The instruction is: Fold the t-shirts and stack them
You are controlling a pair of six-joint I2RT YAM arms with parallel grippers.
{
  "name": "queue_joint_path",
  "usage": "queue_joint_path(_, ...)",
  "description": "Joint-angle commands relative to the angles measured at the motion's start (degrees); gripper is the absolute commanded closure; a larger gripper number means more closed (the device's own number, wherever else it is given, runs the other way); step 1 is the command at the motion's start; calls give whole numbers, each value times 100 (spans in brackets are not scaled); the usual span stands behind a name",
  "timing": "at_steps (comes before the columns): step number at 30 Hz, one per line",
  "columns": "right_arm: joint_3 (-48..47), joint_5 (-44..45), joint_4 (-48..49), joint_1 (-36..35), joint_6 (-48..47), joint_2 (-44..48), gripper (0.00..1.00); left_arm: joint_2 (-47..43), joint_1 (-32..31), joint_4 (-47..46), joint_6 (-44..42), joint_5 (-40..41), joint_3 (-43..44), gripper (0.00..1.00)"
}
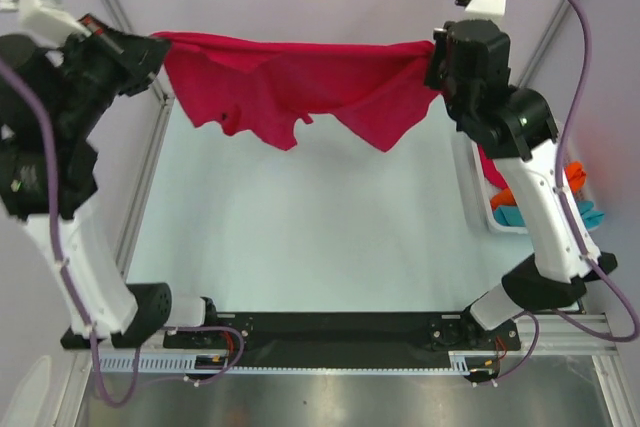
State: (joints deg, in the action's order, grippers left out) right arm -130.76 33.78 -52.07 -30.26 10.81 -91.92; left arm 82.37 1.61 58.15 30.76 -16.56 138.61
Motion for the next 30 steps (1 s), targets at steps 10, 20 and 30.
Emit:
queue_joint_path(10,1341,396,144,326,176,334,100,-292,147,-593,202,214,-1000,100)
queue_joint_path(20,-1838,-478,-222,1294,-8,-3119,100,3556,366,-830,605,-56,1510,100)
queue_joint_path(30,-1690,216,453,1339,-492,-2367,100,2673,1043,-1341,694,-287,1055,100)
